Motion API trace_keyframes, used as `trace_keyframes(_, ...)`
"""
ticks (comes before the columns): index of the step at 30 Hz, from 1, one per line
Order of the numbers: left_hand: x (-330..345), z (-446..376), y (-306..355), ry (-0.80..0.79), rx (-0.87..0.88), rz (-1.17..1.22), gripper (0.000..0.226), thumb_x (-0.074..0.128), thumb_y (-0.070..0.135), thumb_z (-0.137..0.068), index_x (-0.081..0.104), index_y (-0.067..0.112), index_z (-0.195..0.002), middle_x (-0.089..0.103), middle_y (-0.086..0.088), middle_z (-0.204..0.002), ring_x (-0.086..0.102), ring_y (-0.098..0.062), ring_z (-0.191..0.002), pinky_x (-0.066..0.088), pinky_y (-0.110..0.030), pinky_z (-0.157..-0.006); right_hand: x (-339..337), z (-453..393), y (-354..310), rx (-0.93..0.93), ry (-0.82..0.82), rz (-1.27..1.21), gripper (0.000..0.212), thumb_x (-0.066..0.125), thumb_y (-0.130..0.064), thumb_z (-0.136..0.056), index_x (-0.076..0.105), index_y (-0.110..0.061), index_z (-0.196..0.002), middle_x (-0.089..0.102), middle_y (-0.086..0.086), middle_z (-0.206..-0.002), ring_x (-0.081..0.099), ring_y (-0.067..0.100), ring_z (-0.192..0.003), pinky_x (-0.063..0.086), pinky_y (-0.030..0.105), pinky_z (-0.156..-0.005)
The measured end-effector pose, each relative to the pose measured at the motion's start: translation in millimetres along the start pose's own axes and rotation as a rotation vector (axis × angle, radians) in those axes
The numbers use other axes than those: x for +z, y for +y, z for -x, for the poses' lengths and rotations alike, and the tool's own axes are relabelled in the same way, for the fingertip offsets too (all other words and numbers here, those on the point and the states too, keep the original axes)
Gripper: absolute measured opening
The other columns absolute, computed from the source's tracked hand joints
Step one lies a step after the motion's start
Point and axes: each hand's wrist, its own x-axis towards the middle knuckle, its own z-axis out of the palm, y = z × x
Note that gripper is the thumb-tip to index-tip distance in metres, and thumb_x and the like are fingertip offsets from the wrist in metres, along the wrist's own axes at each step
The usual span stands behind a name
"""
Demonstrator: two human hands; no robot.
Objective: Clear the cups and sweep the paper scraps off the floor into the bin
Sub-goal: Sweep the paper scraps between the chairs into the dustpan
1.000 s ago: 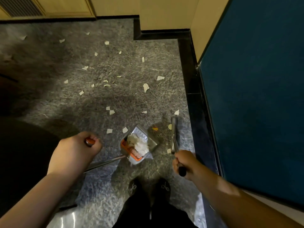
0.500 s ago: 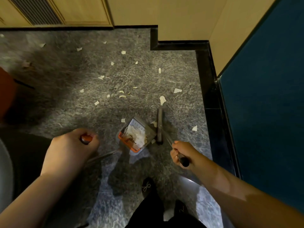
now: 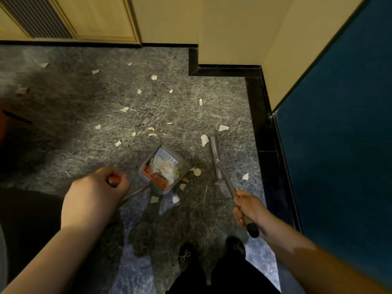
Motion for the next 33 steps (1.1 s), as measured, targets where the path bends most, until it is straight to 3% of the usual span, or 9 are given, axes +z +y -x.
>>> trace_keyframes(7, 15.9, -7.7, 38.4, -0.022, -0.018, 0.023, 0.009, 0.071, 0.03, -0.082, 0.067, 0.025, -0.075, 0.069, -0.01, -0.073, 0.067, -0.037, -0.077, 0.047, -0.036, -0.066, -60.9, -3.7, -15.3, 0.029, 0.124, 0.007, 0.02, 0.033, -0.007, -0.102, 0.039, -0.021, -0.116, 0.038, 0.009, -0.051, 0.035, 0.018, -0.039, 0.029, 0.023, -0.038)
trace_keyframes(12, 35.3, -14.3, 61.7, -0.026, -0.082, 0.026, 0.021, 0.073, 0.035, -0.081, 0.058, 0.033, -0.067, 0.07, -0.004, -0.072, 0.068, -0.034, -0.075, 0.048, -0.037, -0.065, -103.8, -35.9, -29.6, 0.049, 0.163, 0.179, 0.013, 0.03, -0.001, -0.1, 0.04, -0.008, -0.096, 0.039, 0.012, -0.055, 0.036, 0.021, -0.044, 0.029, 0.027, -0.044)
trace_keyframes(16, 43.3, -14.3, 81.7, -0.005, -0.112, 0.056, 0.019, 0.069, 0.046, -0.078, 0.056, 0.048, -0.092, 0.065, 0.009, -0.064, 0.064, -0.025, -0.064, 0.051, -0.039, -0.062, -110.8, -65.3, -43.1, 0.068, 0.146, 0.331, 0.025, 0.036, -0.002, -0.096, 0.047, 0.003, -0.118, 0.041, 0.009, -0.056, 0.041, 0.017, -0.039, 0.035, 0.025, -0.039)
trace_keyframes(18, 44.1, -15.0, 89.8, 0.015, -0.145, 0.048, 0.021, 0.069, 0.046, -0.078, 0.056, 0.049, -0.094, 0.064, 0.012, -0.062, 0.063, -0.021, -0.061, 0.05, -0.037, -0.061, -102.8, -78.7, -54.7, 0.098, 0.105, 0.355, 0.027, 0.036, -0.002, -0.095, 0.043, 0.002, -0.121, 0.041, 0.013, -0.057, 0.042, 0.023, -0.044, 0.037, 0.032, -0.047)
trace_keyframes(20, 44.8, -15.5, 91.6, 0.032, -0.195, 0.058, 0.025, 0.06, 0.062, -0.072, 0.059, 0.046, -0.091, 0.065, 0.011, -0.064, 0.065, -0.023, -0.062, 0.055, -0.04, -0.063, -94.0, -87.9, -66.8, 0.098, 0.055, 0.367, 0.031, 0.036, -0.004, -0.096, 0.044, -0.003, -0.125, 0.042, 0.013, -0.062, 0.042, 0.024, -0.05, 0.036, 0.034, -0.051)
trace_keyframes(23, 47.6, -15.0, 90.5, 0.075, -0.26, 0.071, 0.036, 0.05, 0.071, -0.066, 0.061, 0.047, -0.09, 0.067, 0.012, -0.065, 0.067, -0.023, -0.063, 0.059, -0.045, -0.066, -81.5, -92.8, -86.8, 0.123, -0.018, 0.29, 0.024, 0.032, -0.008, -0.1, 0.042, -0.017, -0.12, 0.039, 0.009, -0.056, 0.038, 0.018, -0.044, 0.032, 0.022, -0.034)
trace_keyframes(28, 40.7, -17.6, 104.9, 0.109, -0.288, 0.055, 0.031, 0.053, 0.066, -0.07, 0.061, 0.045, -0.092, 0.066, 0.013, -0.066, 0.065, -0.021, -0.065, 0.057, -0.043, -0.068, -57.0, -100.9, -123.3, 0.14, -0.142, 0.254, 0.045, 0.031, -0.008, -0.101, 0.031, -0.022, -0.144, 0.036, 0.005, -0.048, 0.034, 0.013, -0.034, 0.027, 0.016, -0.034)
trace_keyframes(31, 35.5, -24.7, 108.0, 0.133, -0.32, 0.054, 0.016, 0.068, 0.046, -0.08, 0.059, 0.044, -0.093, 0.065, 0.014, -0.064, 0.064, -0.021, -0.066, 0.055, -0.04, -0.067, -45.0, -107.4, -145.9, 0.152, -0.158, 0.262, 0.045, 0.034, -0.012, -0.103, 0.028, -0.025, -0.145, 0.039, 0.004, -0.04, 0.035, 0.013, -0.033, 0.026, 0.016, -0.036)
trace_keyframes(33, 32.9, -34.1, 104.2, 0.145, -0.347, 0.056, 0.008, 0.069, 0.04, -0.081, 0.062, 0.036, -0.082, 0.064, 0.014, -0.062, 0.064, -0.02, -0.064, 0.054, -0.04, -0.066, -33.5, -110.0, -159.6, 0.156, -0.182, 0.277, 0.044, 0.034, -0.014, -0.103, 0.028, -0.024, -0.146, 0.042, 0.004, -0.039, 0.035, 0.013, -0.033, 0.027, 0.016, -0.038)
